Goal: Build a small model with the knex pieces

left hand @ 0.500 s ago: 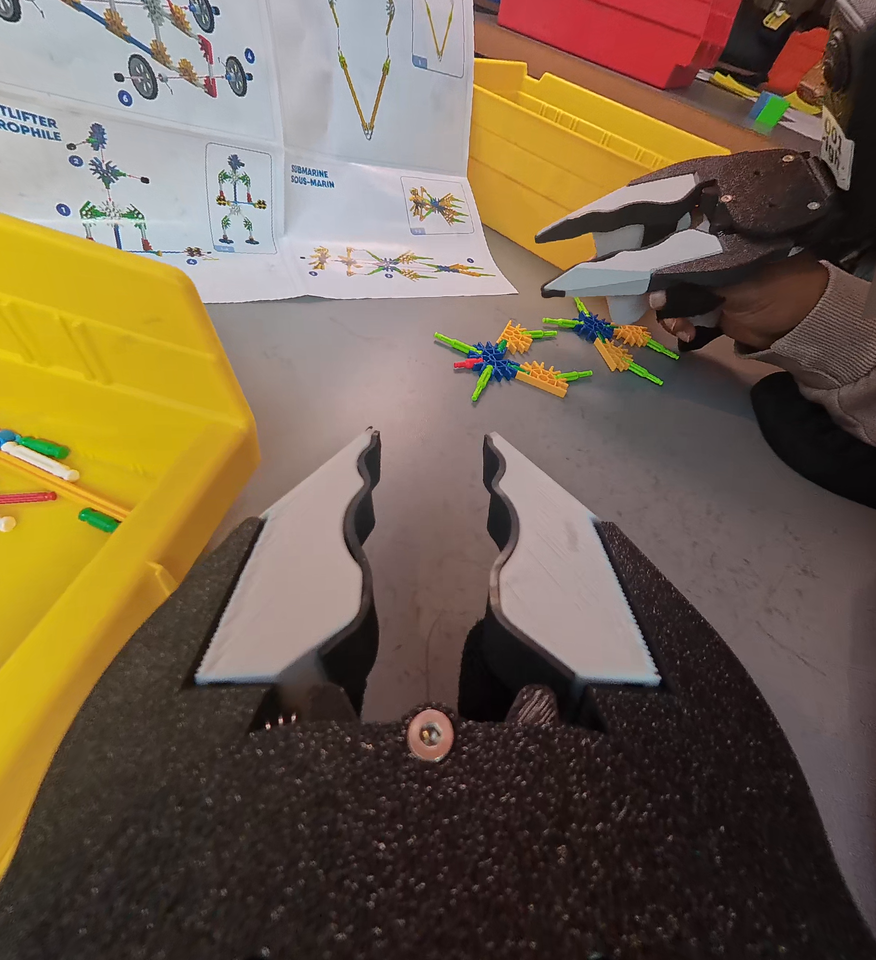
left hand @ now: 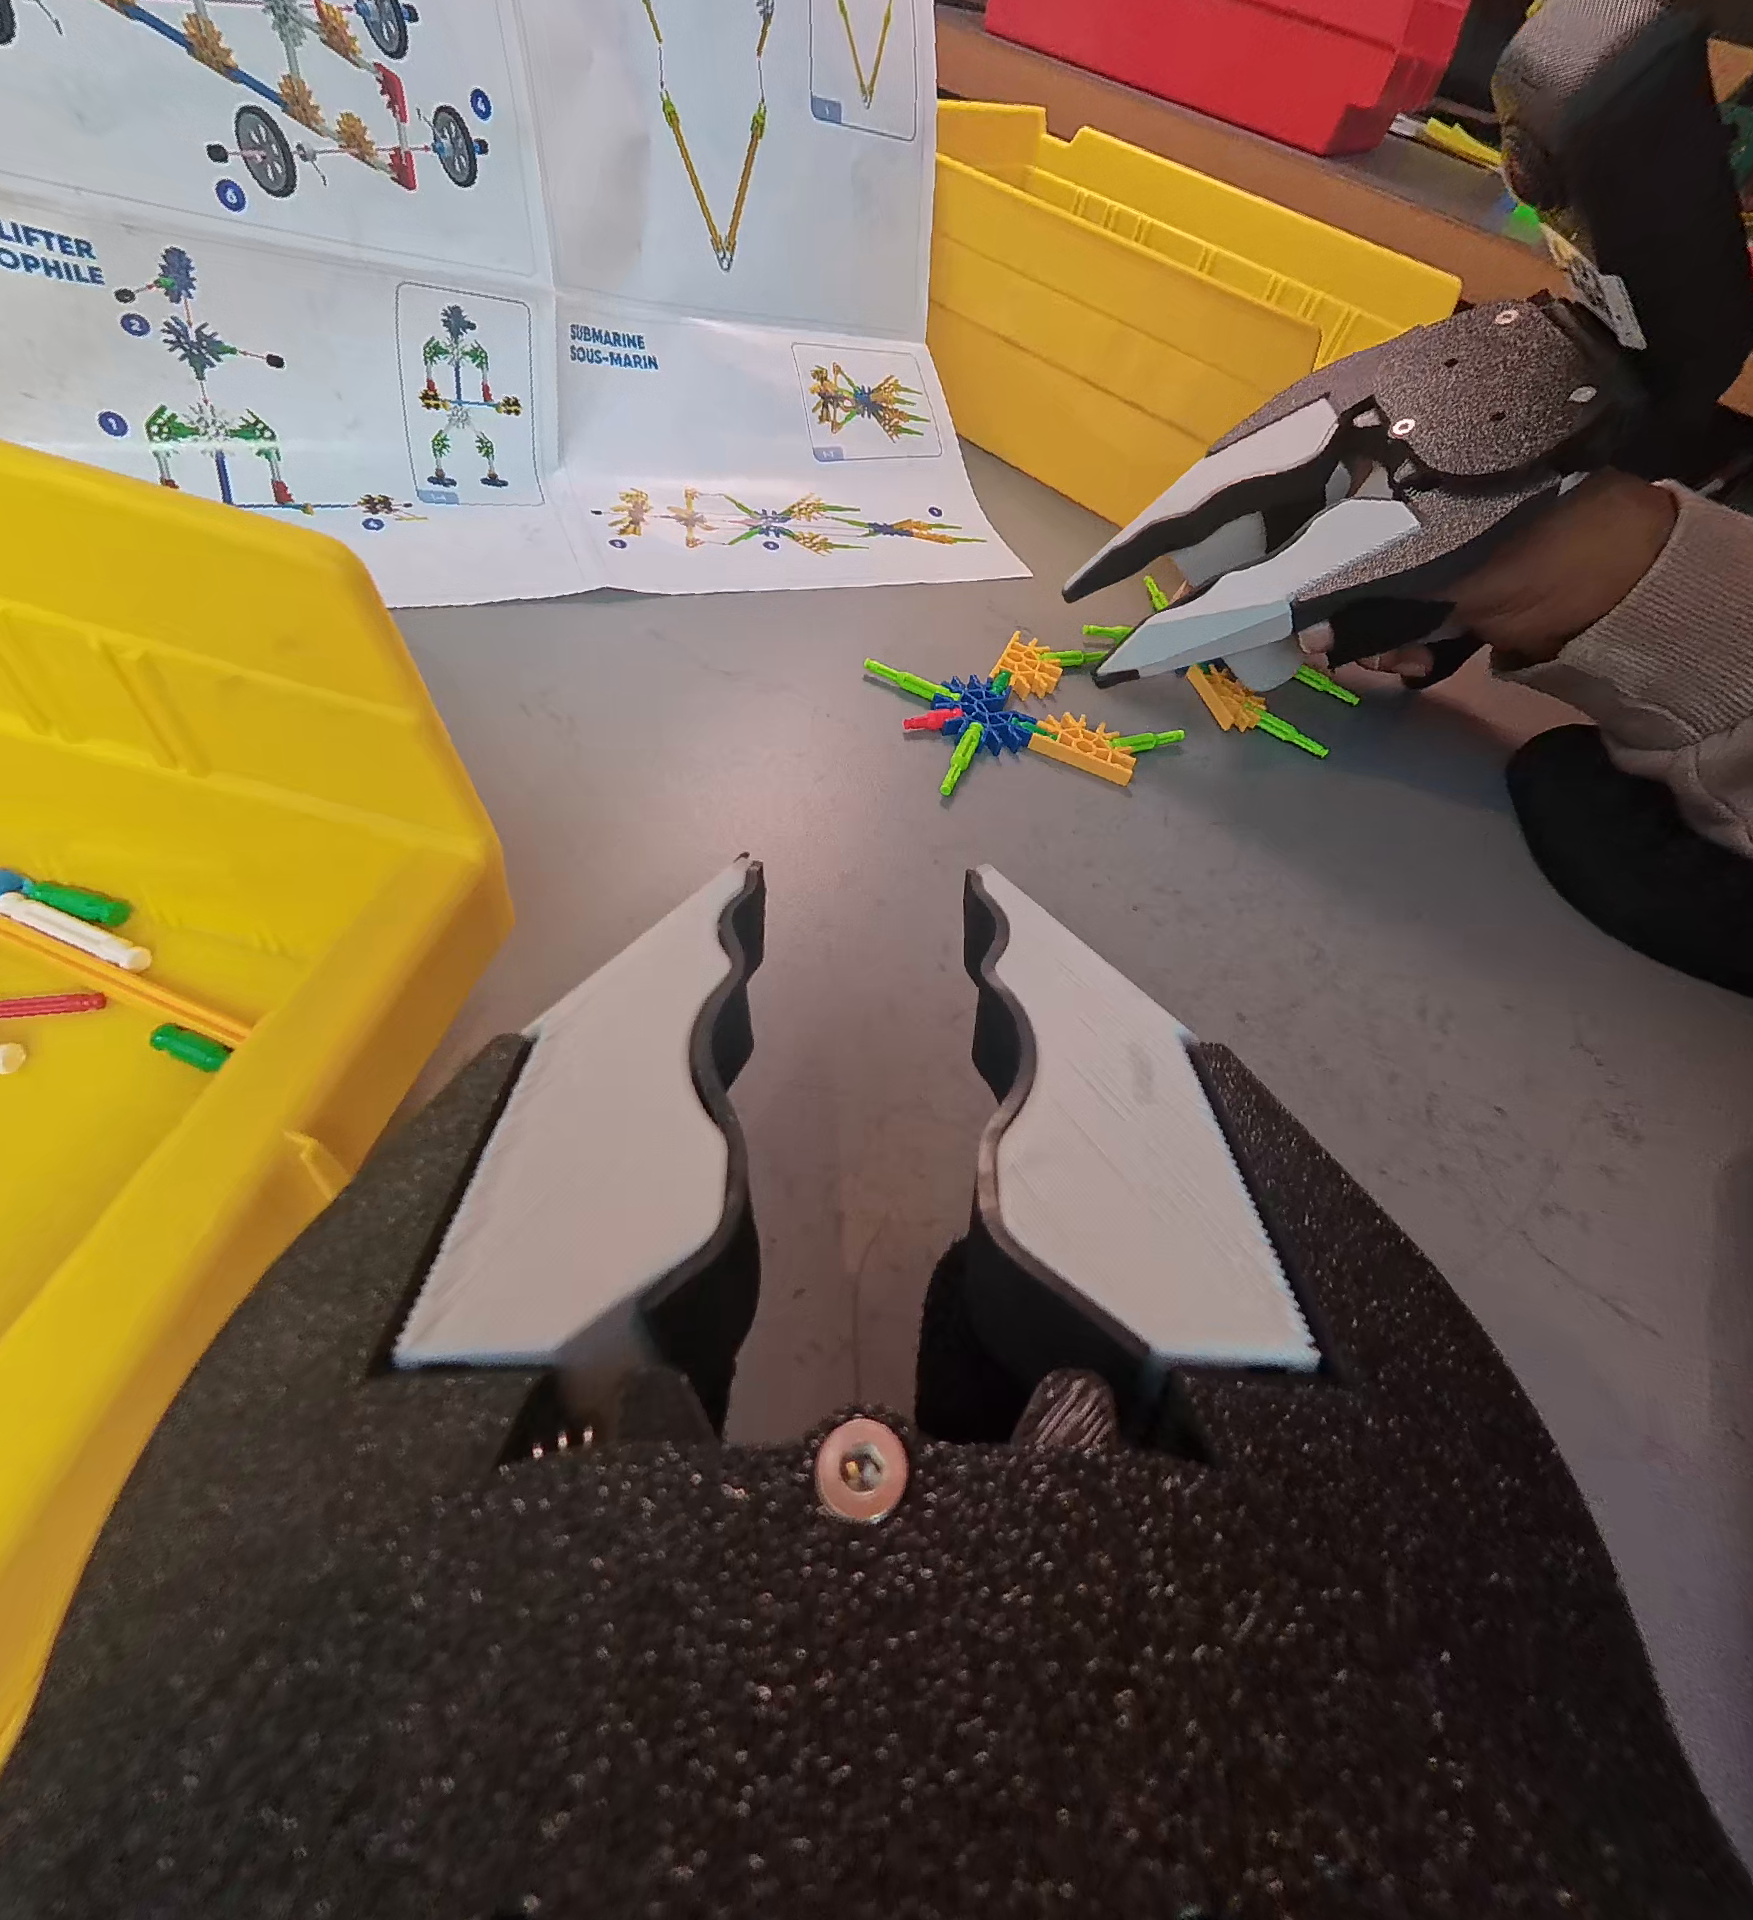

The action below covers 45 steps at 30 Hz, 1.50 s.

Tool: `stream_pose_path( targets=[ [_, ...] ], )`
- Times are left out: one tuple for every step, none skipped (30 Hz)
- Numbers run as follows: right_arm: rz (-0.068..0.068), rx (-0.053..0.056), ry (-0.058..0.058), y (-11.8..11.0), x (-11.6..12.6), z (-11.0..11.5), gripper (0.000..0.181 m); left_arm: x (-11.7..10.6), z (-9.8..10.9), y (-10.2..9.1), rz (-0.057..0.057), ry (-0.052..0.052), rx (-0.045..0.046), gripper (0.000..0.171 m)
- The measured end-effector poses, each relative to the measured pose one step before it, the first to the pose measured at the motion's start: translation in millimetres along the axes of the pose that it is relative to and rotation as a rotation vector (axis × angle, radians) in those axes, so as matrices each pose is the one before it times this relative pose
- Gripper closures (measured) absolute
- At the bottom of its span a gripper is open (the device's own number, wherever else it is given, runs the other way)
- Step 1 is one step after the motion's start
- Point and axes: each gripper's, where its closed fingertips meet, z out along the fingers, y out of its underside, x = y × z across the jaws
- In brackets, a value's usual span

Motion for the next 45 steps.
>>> stream_pose_path(
  targets=[
    [-0.0145, -0.0175, -0.0151, 2.17, -2.72, 0.45, 0.142, 0.27, 0.31, 0.38, 0.0017, 0.0009, -0.00292, 0.133],
    [-0.0184, -0.0228, -0.0103, 2.39, -2.14, 0.98, 0.143, 0.29, 0.51, 0.48, 0.0018, 0.0009, -0.00346, 0.133],
    [-0.0247, -0.0286, -0.0117, 2.66, -2.53, 1.48, 0.144, 0.24, 0.51, 0.48, 0.0019, 0.0006, -0.00349, 0.134],
    [-0.0328, -0.0324, -0.0105, 2.94, -2.44, 1.67, 0.145, 0.42, 0.44, 0.39, 0.0023, 0.0011, -0.00321, 0.134],
    [-0.0275, -0.0133, -0.0027, -0.35, -0.77, 0.58, 0.147, 0.35, 0.46, 0.34, 0.0026, 0.0007, -0.00285, 0.134],
    [-0.0127, -0.0135, -0.0107, -0.23, -1.03, 0.30, 0.152, 0.37, 0.21, 0.20, 0.0036, -0.0001, -0.00136, 0.134],
    [-0.0097, -0.0102, -0.0175, -0.07, -1.67, 0.73, 0.156, 0.57, 0.30, 0.15, 0.0043, 0.0003, -0.00091, 0.135],
    [-0.0059, -0.0087, -0.0210, 0.02, -1.91, 0.52, 0.160, 0.57, 0.34, 0.26, 0.0048, 0.0001, -0.00200, 0.135],
    [0.0049, -0.0048, -0.0150, -0.37, -0.59, 0.36, 0.161, 0.53, 0.31, 0.39, 0.0051, -0.0007, -0.00293, 0.135],
    [0.0086, -0.0054, -0.0021, 0.03, 1.43, -0.01, 0.166, 0.53, 0.44, 0.48, 0.0056, -0.0008, -0.00318, 0.135],
    [0.0023, -0.0045, 0.0138, 0.37, 3.50, 0.06, 0.175, 0.76, 0.31, 0.37, 0.0061, -0.0002, -0.00254, 0.135],
    [-0.0043, 0.0016, 0.0012, 0.17, 1.04, -0.10, 0.179, 0.75, 0.22, 0.33, 0.0065, 0.0004, -0.00204, 0.136],
    [-0.0038, 0.0043, -0.0052, -0.14, -0.51, -0.09, 0.180, 0.71, 0.15, 0.16, 0.0066, -0.0001, -0.00131, 0.136],
    [-0.0136, 0.0050, 0.0017, -0.35, -0.27, 0.04, 0.180, 0.76, 0.13, 0.28, 0.0066, -0.0005, -0.00128, 0.136],
    [-0.0251, 0.0054, 0.0103, -0.42, -0.11, 0.03, 0.180, 0.66, 0.21, 0.33, 0.0065, -0.0002, -0.00220, 0.136],
    [-0.0375, 0.0032, 0.0192, -0.53, 0.09, 0.12, 0.181, 0.67, 0.20, 0.58, 0.0064, -0.0008, -0.00339, 0.136],
    [-0.0516, 0.0089, 0.0215, -1.79, -0.77, -0.34, 0.181, 1.04, 0.20, 0.81, 0.0042, 0.0018, -0.00473, 0.136],
    [-0.0537, 0.0276, 0.0168, -5.19, -2.29, -1.53, 0.180, 2.28, 0.44, 1.42, -0.0036, 0.0118, -0.00920, 0.136],
    [-0.0363, 0.0377, 0.0054, -7.82, -3.43, -2.53, 0.181, 4.04, 0.91, 2.32, -0.0182, 0.0278, -0.01584, 0.136],
    [-0.0235, 0.0459, 0.0001, -9.62, -3.62, -3.08, 0.181, 4.89, 1.11, 2.18, -0.0370, 0.0372, -0.01685, 0.135],
    [-0.0222, 0.0470, -0.0007, -9.84, -3.63, -3.28, 0.181, 5.01, 0.93, 0.62, -0.0495, 0.0418, -0.00611, 0.133],
    [-0.0283, 0.0473, -0.0015, -9.63, -4.02, -3.01, 0.181, 5.01, 0.74, -0.36, -0.0555, 0.0467, 0.00046, 0.130],
    [-0.0252, 0.0376, -0.0128, -7.83, -5.78, -2.14, 0.181, 3.75, 0.58, -0.51, -0.0571, 0.0413, 0.00341, 0.127],
    [-0.0196, 0.0328, -0.0152, -6.61, -6.39, -1.03, 0.181, 1.44, 0.60, -0.04, -0.0525, 0.0292, 0.00234, 0.124],
    [-0.0186, 0.0291, -0.0175, -5.79, -6.82, -0.21, 0.181, -0.51, 0.58, 0.92, -0.0435, 0.0168, -0.00471, 0.121],
    [-0.0194, 0.0231, -0.0123, -5.13, -5.87, 0.07, 0.181, -1.10, 0.57, 0.97, -0.0319, 0.0115, -0.00635, 0.120],
    [-0.0205, 0.0230, -0.0090, -5.49, -4.94, 0.04, 0.181, -0.86, 0.55, 0.73, -0.0235, 0.0093, -0.00559, 0.119],
    [-0.0162, 0.0215, -0.0113, -5.84, -4.45, -0.24, 0.181, -0.68, 0.70, 0.27, -0.0195, 0.0080, -0.00458, 0.119],
    [-0.0140, 0.0263, -0.0031, -6.97, -2.69, -0.64, 0.181, 0.35, 0.73, 0.13, -0.0150, 0.0113, -0.00298, 0.119],
    [-0.0117, 0.0310, -0.0067, -7.79, -2.91, -1.00, 0.181, 1.54, 0.89, 0.78, -0.0117, 0.0160, -0.00597, 0.119],
    [-0.0078, 0.0321, -0.0037, -7.98, -2.15, -1.25, 0.181, 2.58, 1.31, 1.62, -0.0095, 0.0212, -0.00988, 0.119],
    [-0.0091, 0.0374, -0.0015, -8.57, -1.87, -1.65, 0.181, 3.60, 1.44, 1.82, -0.0069, 0.0259, -0.01072, 0.119],
    [-0.0027, 0.0356, -0.0112, -8.06, -3.14, -1.42, 0.181, 3.31, 1.78, 1.71, -0.0056, 0.0227, -0.01012, 0.119],
    [0.0046, 0.0382, -0.0183, -7.91, -4.05, -1.25, 0.181, 2.65, 1.89, 0.61, -0.0019, 0.0173, -0.00502, 0.120],
    [0.0124, 0.0465, -0.0199, -8.58, -4.22, -1.01, 0.181, 2.48, 1.86, 0.38, 0.0033, 0.0148, -0.00576, 0.123],
    [0.0210, 0.0398, -0.0198, -7.37, -3.71, -0.70, 0.181, 3.29, 2.05, 1.12, 0.0096, 0.0198, -0.01225, 0.128],
    [0.0156, 0.0279, -0.0132, -4.95, -2.36, -0.34, 0.181, 4.08, 2.23, 1.81, 0.0126, 0.0238, -0.01553, 0.132],
    [0.0094, 0.0151, -0.0077, -2.67, -1.36, -0.24, 0.181, 2.81, 2.15, 1.83, 0.0098, 0.0143, -0.01504, 0.132],
    [0.0061, -0.0075, -0.0027, 1.27, -0.03, 0.11, 0.181, -0.61, 1.92, 1.69, 0.0065, -0.0086, -0.01305, 0.133],
    [-0.0029, -0.0251, 0.0097, 4.76, 2.04, 0.02, 0.181, -2.33, 1.32, 1.39, 0.0047, -0.0188, -0.01071, 0.133],
    [-0.0014, -0.0329, 0.0152, 6.86, 3.08, -0.14, 0.181, -1.89, 0.72, 1.16, 0.0027, -0.0162, -0.00697, 0.133],
    [0.0106, -0.0355, 0.0077, 7.92, 2.41, -0.17, 0.181, -1.80, 0.19, 0.92, 0.0040, -0.0166, -0.00599, 0.133],
    [0.0212, -0.0369, 0.0036, 8.66, 2.15, 0.16, 0.181, -2.62, -0.48, 0.86, 0.0093, -0.0236, -0.00514, 0.133],
    [0.0229, -0.0463, -0.0029, 10.35, 1.31, 0.70, 0.181, -3.83, -0.92, 0.95, 0.0141, -0.0310, -0.00575, 0.133],
    [0.0186, -0.0560, -0.0164, 11.54, -1.14, 1.33, 0.175, -4.25, -1.28, 1.01, 0.0177, -0.0337, -0.00607, 0.133]
  ],
)
